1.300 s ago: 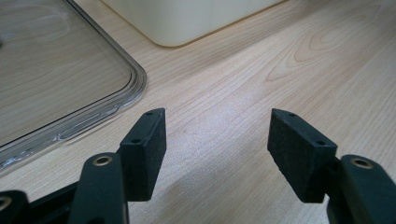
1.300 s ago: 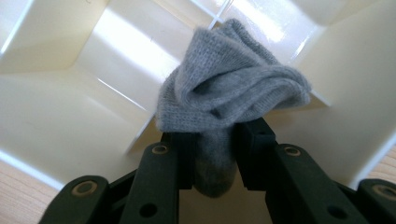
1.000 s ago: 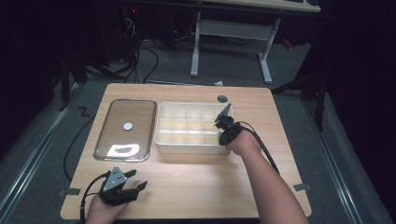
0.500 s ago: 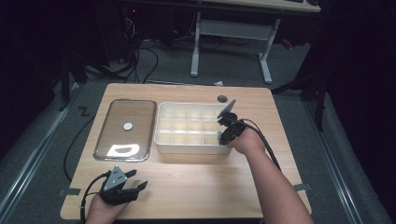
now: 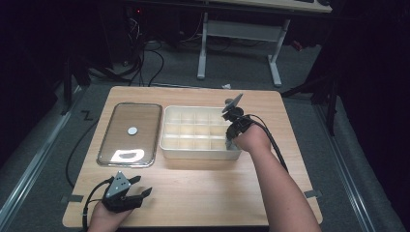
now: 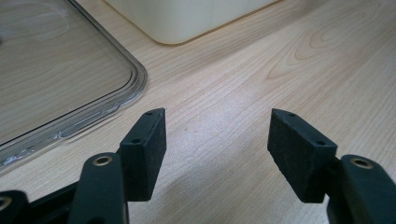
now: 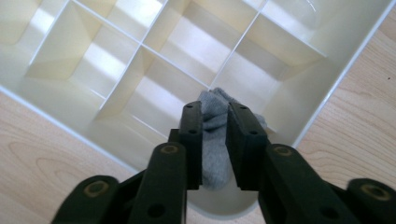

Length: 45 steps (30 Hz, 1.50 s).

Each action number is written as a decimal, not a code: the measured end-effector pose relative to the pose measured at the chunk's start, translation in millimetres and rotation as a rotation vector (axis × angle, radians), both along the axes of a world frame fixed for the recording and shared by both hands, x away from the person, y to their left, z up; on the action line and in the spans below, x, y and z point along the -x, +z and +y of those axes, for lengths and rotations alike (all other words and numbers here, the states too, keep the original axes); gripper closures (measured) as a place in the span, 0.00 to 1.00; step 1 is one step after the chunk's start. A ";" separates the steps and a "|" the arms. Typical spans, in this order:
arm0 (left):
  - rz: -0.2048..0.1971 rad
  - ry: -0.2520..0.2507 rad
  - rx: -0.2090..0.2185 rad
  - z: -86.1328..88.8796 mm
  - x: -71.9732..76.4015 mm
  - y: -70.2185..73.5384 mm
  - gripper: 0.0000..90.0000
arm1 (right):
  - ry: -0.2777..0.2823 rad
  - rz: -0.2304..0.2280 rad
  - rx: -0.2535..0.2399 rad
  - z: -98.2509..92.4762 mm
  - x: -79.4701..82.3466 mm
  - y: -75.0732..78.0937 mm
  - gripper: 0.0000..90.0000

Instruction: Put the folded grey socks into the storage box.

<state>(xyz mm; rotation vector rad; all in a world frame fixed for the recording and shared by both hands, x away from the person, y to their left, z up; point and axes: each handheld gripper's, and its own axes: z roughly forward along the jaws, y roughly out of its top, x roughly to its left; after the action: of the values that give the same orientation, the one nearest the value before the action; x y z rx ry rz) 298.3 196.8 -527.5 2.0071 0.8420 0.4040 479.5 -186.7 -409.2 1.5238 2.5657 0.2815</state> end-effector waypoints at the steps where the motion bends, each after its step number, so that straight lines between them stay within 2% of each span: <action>1: 0.000 -0.001 0.000 0.0 -0.1 -0.1 0.42 | -0.003 0.002 0.002 0.2 -0.7 -0.9 0.91; 6: 0.007 -0.001 -0.004 -0.9 -0.5 -0.2 0.42 | -0.010 0.004 0.019 -1.0 -3.8 -4.2 0.95; 9: 0.004 -0.001 -0.004 -0.8 -0.3 0.2 0.42 | -0.026 0.033 0.040 -1.3 -5.1 -10.0 0.95; 13: 0.005 0.001 -0.003 0.1 0.0 0.4 0.42 | -0.006 0.044 0.054 -2.5 -5.8 -19.1 0.95; 24: 0.006 -0.004 -0.008 -1.7 0.2 -0.3 0.42 | -0.002 0.062 0.057 -4.2 -3.8 -28.6 0.96; 25: 0.007 -0.004 -0.008 -1.5 0.2 -0.2 0.42 | -0.016 0.069 0.056 -3.2 -3.5 -29.6 0.96; 28: 0.009 -0.003 -0.005 -1.0 0.2 -0.3 0.42 | -0.002 0.075 0.057 -3.3 -5.5 -32.2 0.96; 37: 0.011 -0.009 -0.007 -2.1 -0.1 -0.8 0.42 | -0.033 0.109 0.041 -3.1 -7.8 -40.2 0.97; 43: 0.011 -0.011 -0.007 -2.3 0.1 -0.9 0.42 | -0.035 0.125 0.036 -3.9 -8.4 -45.5 0.99; 45: 0.015 -0.013 -0.010 -2.0 -0.3 -1.0 0.42 | -0.019 0.123 0.039 -4.6 -9.2 -46.5 0.99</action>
<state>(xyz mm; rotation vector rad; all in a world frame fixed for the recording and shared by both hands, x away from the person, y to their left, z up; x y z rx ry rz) 298.6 194.8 -528.5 2.0258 0.8375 0.3869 488.7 -191.3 -455.7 1.5988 2.6306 0.1388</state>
